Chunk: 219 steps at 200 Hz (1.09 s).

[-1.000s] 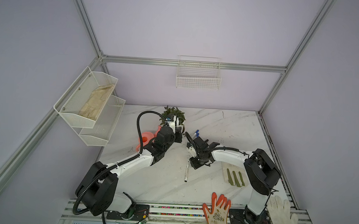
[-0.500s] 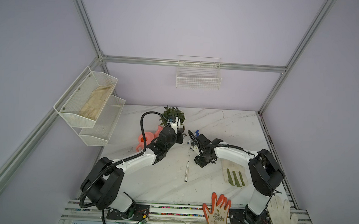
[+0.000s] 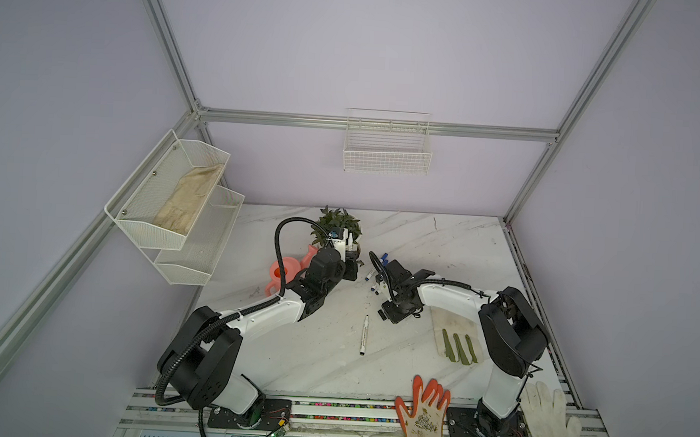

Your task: Insert the pens into the pen caps

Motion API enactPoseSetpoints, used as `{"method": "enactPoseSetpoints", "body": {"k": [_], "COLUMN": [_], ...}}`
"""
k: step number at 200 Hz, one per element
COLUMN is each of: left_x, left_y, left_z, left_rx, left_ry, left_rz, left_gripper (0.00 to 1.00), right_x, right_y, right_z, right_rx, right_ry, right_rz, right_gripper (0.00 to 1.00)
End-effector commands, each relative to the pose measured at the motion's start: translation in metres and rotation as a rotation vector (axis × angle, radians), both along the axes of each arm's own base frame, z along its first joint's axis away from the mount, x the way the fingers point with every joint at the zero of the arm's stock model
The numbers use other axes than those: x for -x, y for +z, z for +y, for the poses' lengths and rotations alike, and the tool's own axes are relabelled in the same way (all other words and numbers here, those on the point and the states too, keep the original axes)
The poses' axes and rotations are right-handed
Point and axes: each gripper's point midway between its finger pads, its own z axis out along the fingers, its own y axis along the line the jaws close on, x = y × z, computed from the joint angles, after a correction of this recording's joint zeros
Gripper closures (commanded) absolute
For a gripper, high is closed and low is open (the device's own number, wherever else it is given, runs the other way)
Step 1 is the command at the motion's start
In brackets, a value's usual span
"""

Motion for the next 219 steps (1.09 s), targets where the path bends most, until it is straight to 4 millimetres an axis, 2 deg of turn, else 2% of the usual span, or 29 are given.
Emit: {"method": "enactPoseSetpoints", "body": {"k": [1, 54, 138, 161, 194, 219], "left_x": [-0.003, -0.005, -0.003, -0.003, -0.004, -0.004], "left_y": [0.002, 0.0, 0.0, -0.001, -0.002, -0.001], "left_z": [-0.001, -0.004, 0.0, 0.0, 0.0, 0.0], "left_rx": [0.004, 0.009, -0.008, -0.012, -0.018, -0.021], "left_ry": [-0.012, -0.019, -0.009, -0.012, -0.009, -0.008], "left_rz": [-0.031, -0.027, -0.034, -0.034, -0.035, -0.038], "left_gripper": [1.0, 1.0, 1.0, 1.0, 1.0, 1.0], "right_x": [0.009, 0.014, -0.041, -0.054, -0.08, -0.108], "right_y": [-0.002, -0.004, 0.004, 0.02, 0.055, 0.059], "right_z": [-0.01, -0.024, -0.078, -0.072, -0.058, -0.06], "right_rx": [0.02, 0.045, 0.093, 0.031, -0.128, -0.195], "right_ry": [-0.026, -0.074, -0.308, -0.313, -0.361, -0.456], "right_rz": [0.011, 0.014, -0.068, -0.115, -0.187, -0.209], "right_gripper": [0.61, 0.6, 0.62, 0.62, 0.62, 0.61]}}
